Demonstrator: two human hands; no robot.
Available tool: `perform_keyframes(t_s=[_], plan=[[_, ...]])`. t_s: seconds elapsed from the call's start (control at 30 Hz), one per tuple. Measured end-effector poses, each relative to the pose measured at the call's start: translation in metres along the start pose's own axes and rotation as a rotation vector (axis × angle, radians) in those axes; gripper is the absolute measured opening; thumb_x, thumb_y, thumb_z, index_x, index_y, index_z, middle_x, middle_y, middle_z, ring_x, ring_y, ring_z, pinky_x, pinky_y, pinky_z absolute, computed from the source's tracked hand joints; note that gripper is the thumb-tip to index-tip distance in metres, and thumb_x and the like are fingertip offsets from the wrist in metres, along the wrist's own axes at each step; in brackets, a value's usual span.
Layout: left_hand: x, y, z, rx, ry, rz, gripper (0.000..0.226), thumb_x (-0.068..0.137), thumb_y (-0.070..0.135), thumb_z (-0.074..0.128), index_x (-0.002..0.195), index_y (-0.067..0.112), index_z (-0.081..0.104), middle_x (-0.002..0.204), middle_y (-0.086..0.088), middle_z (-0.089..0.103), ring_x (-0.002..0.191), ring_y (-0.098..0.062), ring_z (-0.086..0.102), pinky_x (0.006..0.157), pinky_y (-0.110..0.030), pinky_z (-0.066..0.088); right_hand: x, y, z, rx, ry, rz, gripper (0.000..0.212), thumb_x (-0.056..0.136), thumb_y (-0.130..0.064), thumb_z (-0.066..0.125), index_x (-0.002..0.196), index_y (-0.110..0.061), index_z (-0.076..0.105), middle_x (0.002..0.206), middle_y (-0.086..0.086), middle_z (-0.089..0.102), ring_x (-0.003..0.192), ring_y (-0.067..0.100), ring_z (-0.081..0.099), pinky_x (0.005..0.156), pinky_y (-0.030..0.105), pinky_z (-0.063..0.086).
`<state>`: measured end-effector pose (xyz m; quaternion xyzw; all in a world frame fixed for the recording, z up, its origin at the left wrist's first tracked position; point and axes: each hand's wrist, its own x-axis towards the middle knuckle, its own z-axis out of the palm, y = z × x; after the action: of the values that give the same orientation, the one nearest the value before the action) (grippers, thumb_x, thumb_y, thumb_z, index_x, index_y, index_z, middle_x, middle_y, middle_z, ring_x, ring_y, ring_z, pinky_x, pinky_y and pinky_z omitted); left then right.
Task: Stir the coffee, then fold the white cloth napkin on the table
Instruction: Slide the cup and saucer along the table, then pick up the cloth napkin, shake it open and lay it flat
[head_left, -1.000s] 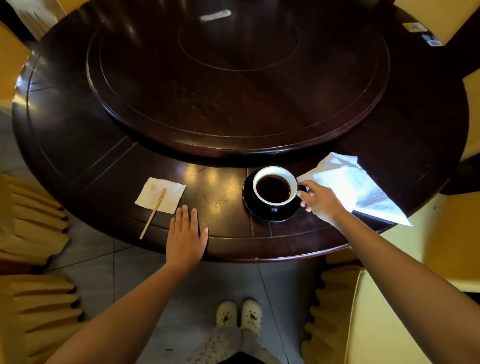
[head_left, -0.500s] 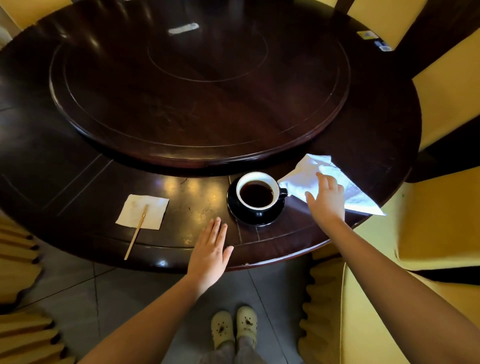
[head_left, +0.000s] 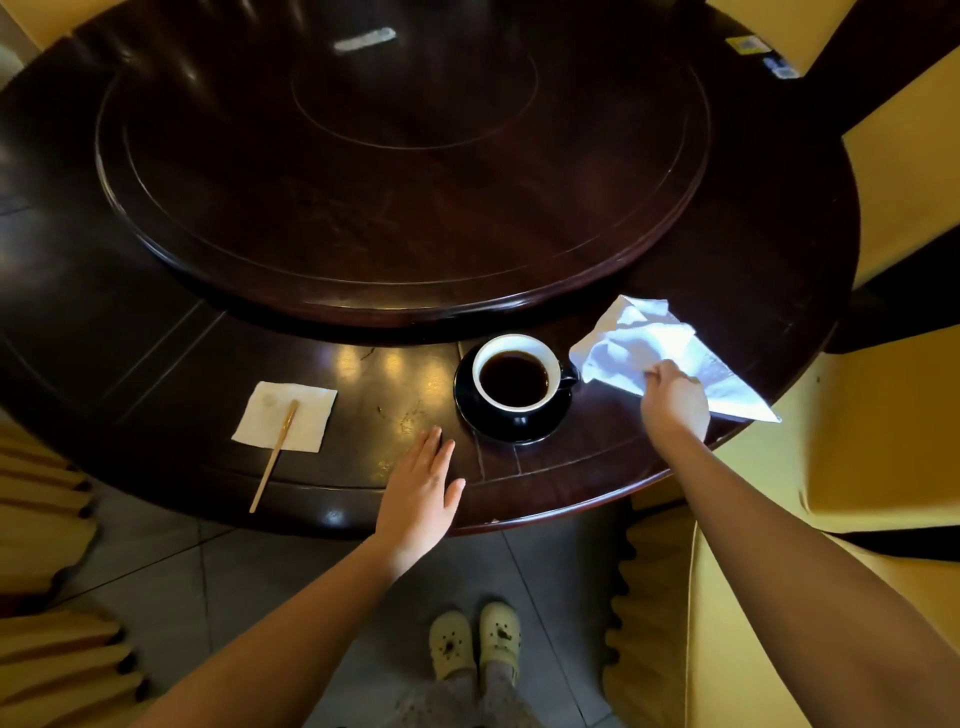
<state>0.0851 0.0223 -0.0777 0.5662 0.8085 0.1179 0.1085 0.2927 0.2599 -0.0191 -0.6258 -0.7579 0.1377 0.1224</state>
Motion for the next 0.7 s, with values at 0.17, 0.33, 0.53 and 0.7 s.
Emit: perform_keyframes(t_s=[0.17, 0.33, 0.53, 0.7], plan=[[0.013, 0.009, -0.032, -0.037, 0.206, 0.051, 0.044, 0.090, 0.026, 0.037, 0.084, 0.001, 0.073, 0.091, -0.012, 0.072, 0.084, -0.029, 0.067, 0.073, -0.035, 0.055, 0.011, 0.000, -0.044, 0.033, 0.201, -0.132, 0.023, 0.095, -0.012, 0.042, 0.103, 0.002, 0.058, 0.098, 0.029, 0.065, 0.094, 0.045, 0.057, 0.078, 0.046, 0.046], [0.052, 0.040, -0.083, -0.144, 0.371, 0.105, 0.040, 0.093, 0.026, 0.036, 0.092, 0.005, 0.070, 0.089, -0.006, 0.069, 0.085, -0.023, 0.061, 0.079, -0.031, 0.048, 0.020, -0.015, -0.098, 0.134, 0.328, -0.227, 0.022, 0.094, -0.017, 0.045, 0.101, -0.006, 0.062, 0.098, 0.016, 0.067, 0.096, 0.034, 0.056, 0.078, 0.037, 0.046], [0.108, 0.119, -0.150, -0.430, 0.168, 0.165, 0.045, 0.093, 0.030, 0.052, 0.134, 0.010, 0.047, 0.132, -0.005, 0.054, 0.124, -0.021, 0.044, 0.104, -0.033, 0.036, 0.018, -0.040, -0.153, 0.082, 0.438, -0.417, 0.018, 0.091, -0.015, 0.052, 0.099, -0.007, 0.066, 0.093, 0.014, 0.069, 0.091, 0.033, 0.060, 0.078, 0.038, 0.046], [0.145, 0.183, -0.193, -0.758, -0.055, 0.174, 0.031, 0.089, 0.038, 0.055, 0.113, 0.018, 0.058, 0.106, 0.003, 0.064, 0.102, -0.017, 0.060, 0.080, -0.029, 0.046, 0.010, -0.054, -0.207, 0.102, 0.457, -0.554, 0.019, 0.089, -0.012, 0.056, 0.102, -0.012, 0.070, 0.095, 0.007, 0.072, 0.091, 0.026, 0.061, 0.077, 0.033, 0.048]])
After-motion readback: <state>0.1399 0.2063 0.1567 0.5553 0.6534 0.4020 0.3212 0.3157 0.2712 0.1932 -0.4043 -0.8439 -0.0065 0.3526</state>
